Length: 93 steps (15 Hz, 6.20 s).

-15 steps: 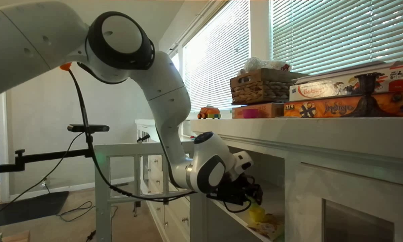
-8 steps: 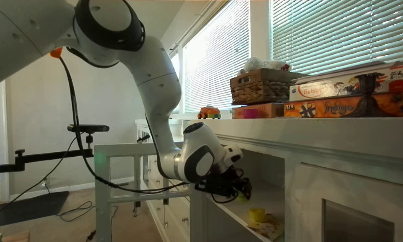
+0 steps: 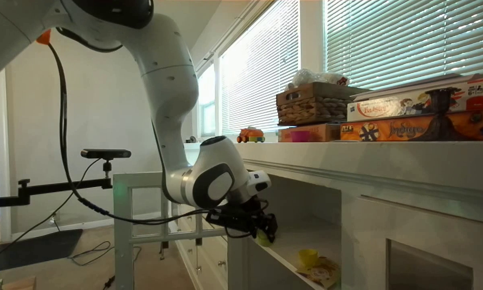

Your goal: Put the tennis ball on the countertop.

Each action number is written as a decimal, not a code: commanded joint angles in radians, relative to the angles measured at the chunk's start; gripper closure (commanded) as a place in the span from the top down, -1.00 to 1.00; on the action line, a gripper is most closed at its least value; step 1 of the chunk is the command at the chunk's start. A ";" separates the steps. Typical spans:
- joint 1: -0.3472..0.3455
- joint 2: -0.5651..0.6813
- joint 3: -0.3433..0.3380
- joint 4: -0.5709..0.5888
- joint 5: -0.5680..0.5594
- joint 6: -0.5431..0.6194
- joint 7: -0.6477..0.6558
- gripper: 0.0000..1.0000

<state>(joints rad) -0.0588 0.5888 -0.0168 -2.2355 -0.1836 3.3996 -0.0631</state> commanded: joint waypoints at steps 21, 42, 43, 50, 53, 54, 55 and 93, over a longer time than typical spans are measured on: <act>-0.971 -0.240 0.860 -0.294 -0.201 -0.255 -0.038 0.24; -1.505 -0.399 1.414 -0.238 -0.140 -0.652 -0.074 -0.26; -1.543 -0.399 1.454 -0.235 -0.141 -0.655 -0.075 -0.26; -1.834 -0.356 1.738 -0.221 -0.212 -0.626 -0.044 -0.26; -1.955 -0.322 1.855 -0.209 -0.249 -0.637 -0.024 -0.26; -1.993 -0.309 1.890 -0.207 -0.259 -0.645 -0.019 -0.26; -2.029 -0.296 1.925 -0.208 -0.270 -0.653 -0.016 -0.26; -2.034 -0.319 1.999 0.056 -0.318 -0.547 0.218 -0.26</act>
<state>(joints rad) -2.1506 0.3449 2.0438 -2.2284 -0.5343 2.8016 0.1083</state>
